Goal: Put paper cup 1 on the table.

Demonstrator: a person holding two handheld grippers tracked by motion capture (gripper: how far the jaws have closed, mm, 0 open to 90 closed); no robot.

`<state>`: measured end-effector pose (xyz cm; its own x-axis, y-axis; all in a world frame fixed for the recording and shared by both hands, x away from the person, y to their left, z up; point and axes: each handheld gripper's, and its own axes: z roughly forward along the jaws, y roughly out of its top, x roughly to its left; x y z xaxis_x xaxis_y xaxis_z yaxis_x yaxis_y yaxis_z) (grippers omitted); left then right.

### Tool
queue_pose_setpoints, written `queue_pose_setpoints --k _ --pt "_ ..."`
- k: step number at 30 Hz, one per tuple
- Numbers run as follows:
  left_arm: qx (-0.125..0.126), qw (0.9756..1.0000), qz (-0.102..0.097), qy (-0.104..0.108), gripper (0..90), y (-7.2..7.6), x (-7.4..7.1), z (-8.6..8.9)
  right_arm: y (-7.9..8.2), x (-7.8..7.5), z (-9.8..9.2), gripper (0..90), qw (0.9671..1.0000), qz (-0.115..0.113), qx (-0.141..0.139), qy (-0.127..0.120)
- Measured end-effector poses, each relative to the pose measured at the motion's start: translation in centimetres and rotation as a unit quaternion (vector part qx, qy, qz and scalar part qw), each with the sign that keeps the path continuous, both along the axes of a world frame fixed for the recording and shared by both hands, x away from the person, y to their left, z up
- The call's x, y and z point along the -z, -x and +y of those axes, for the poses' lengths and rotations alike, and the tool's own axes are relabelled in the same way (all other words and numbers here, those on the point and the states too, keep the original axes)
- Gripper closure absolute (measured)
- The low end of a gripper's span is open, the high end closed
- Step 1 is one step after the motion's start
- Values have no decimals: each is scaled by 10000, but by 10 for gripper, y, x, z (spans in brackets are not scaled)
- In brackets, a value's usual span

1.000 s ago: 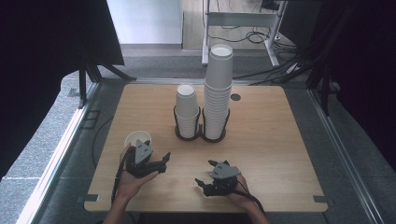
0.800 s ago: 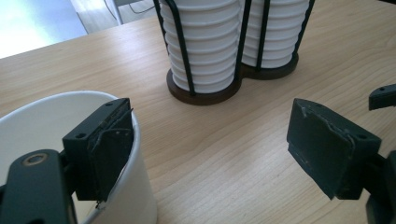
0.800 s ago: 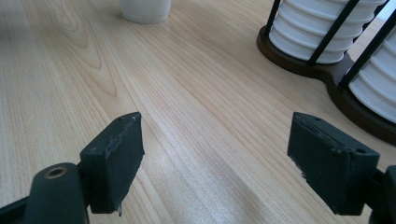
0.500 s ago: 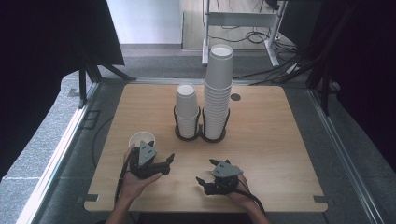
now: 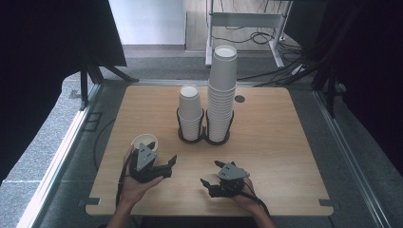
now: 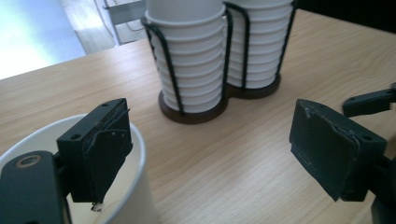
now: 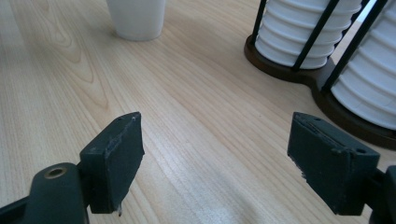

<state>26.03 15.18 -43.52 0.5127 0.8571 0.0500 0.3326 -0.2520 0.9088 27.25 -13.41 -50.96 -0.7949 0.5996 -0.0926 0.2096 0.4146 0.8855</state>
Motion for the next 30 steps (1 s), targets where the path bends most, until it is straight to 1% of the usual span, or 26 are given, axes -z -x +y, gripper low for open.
queue_pose_setpoints --k 3,4,5,9,12,13,15,19,20,21,25,30 --pt "89 9999 -49 51 131 2 -4 -4 -1 -3 -3 183 10000 -5 42 -84" --pt "115 9999 -66 52 130 3 -5 -5 -3 -6 -6 183 9998 -23 81 -162" --pt "144 9998 -70 75 130 4 -6 -6 -3 -6 -6 183 9998 -23 81 -162" --pt "300 9994 -30 190 130 2 -9 -12 -7 -12 -12 181 9993 -98 211 -301" --pt "386 9991 28 199 130 -2 -10 -20 -12 -19 -17 180 9987 -180 319 -354" --pt "450 9988 40 206 131 -5 -11 -25 -16 -24 -22 180 9980 -238 411 -424" --pt "490 9986 45 214 131 -7 -12 -28 -18 -27 -25 180 9975 -274 465 -450" --pt "634 9975 62 315 134 -13 -16 -40 -27 -36 -35 179 9950 -358 684 -630" --pt "669 9972 66 329 135 -15 -17 -43 -31 -40 -40 177 9940 -389 773 -672" --pt "688 9970 69 347 135 -17 -18 -46 -31 -40 -40 177 9940 -389 773 -672" --pt "775 9960 89 444 138 -24 -22 -54 -39 -49 -48 171 9925 -402 909 -717" --pt "839 9946 103 598 138 -29 -27 -59 -48 -60 -53 161 9914 -432 989 -745"
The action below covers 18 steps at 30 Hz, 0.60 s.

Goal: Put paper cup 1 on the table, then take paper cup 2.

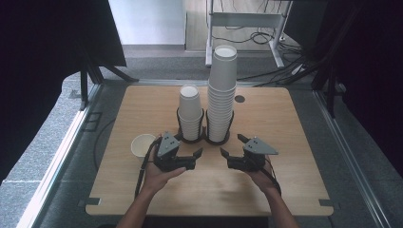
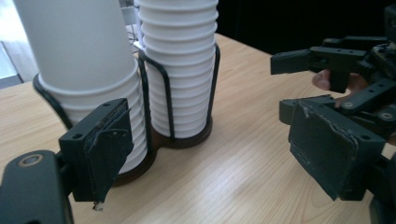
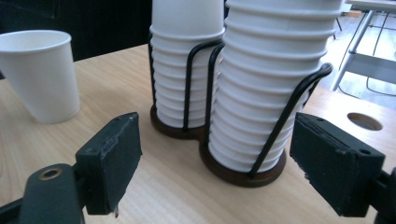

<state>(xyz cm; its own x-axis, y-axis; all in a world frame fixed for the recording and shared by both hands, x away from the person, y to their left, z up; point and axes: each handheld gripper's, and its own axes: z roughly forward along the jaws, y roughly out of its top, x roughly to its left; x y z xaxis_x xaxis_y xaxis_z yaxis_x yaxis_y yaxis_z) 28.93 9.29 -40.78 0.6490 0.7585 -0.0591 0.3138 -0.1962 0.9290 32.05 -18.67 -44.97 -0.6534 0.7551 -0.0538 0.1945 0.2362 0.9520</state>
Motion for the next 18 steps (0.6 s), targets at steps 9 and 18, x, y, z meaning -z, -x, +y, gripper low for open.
queue_pose_setpoints --k 9,18 --pt "84 9998 145 141 135 -9 -4 -3 -27 -33 -2 134 9997 -142 147 -100" --pt "176 9995 157 200 136 -10 -7 -6 -55 -73 7 99 9992 -296 138 -238"
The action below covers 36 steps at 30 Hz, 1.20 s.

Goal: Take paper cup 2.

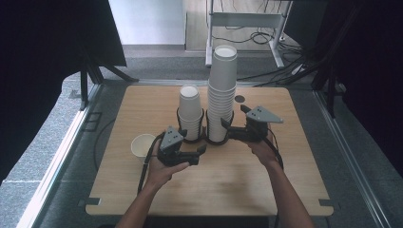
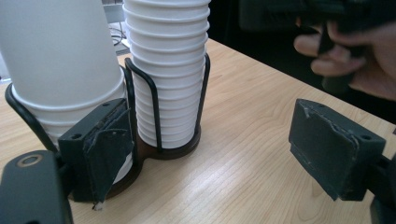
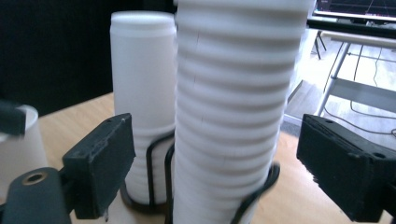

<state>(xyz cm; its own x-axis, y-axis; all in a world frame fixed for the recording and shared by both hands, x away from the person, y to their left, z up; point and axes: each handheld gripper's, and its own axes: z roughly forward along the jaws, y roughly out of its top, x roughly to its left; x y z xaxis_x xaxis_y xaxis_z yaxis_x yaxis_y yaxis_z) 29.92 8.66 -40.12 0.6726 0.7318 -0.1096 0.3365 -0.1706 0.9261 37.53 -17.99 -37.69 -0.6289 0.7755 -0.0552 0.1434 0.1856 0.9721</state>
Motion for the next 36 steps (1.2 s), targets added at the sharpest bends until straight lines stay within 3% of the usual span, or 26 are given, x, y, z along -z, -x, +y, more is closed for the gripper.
queue_pose_setpoints --k 2,7,15,28,36 --pt "27 10000 1 62 136 0 -1 0 -8 -12 6 51 10000 -30 60 -39" --pt "114 9999 -25 111 136 1 -5 -7 -19 -25 12 5 9998 -2 131 -126" --pt "198 9997 -51 151 136 4 -8 -11 -35 -35 19 0 9995 80 214 -214" --pt "260 9995 -93 177 136 8 -10 -10 -59 -33 28 7 9978 270 143 -596" --pt "216 9994 -125 228 140 8 -10 -7 -61 -32 30 34 9980 178 90 -605"
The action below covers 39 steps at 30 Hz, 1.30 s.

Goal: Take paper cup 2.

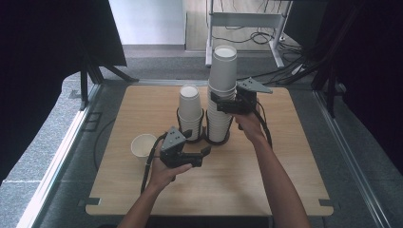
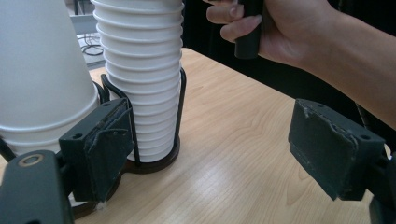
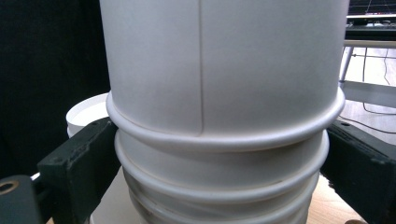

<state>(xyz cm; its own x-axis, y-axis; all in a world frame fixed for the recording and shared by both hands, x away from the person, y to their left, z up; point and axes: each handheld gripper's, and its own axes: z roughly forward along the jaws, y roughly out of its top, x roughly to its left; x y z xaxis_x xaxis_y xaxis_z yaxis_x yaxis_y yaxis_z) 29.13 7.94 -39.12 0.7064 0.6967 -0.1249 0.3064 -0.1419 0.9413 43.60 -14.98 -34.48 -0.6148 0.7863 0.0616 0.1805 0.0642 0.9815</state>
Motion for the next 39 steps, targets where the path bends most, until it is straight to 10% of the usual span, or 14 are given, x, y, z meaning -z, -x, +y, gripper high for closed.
queue_pose_setpoints --k 39 --pt "-281 9968 -160 724 137 -72 -70 -8 2 0 -2 43 9998 -71 -137 120"
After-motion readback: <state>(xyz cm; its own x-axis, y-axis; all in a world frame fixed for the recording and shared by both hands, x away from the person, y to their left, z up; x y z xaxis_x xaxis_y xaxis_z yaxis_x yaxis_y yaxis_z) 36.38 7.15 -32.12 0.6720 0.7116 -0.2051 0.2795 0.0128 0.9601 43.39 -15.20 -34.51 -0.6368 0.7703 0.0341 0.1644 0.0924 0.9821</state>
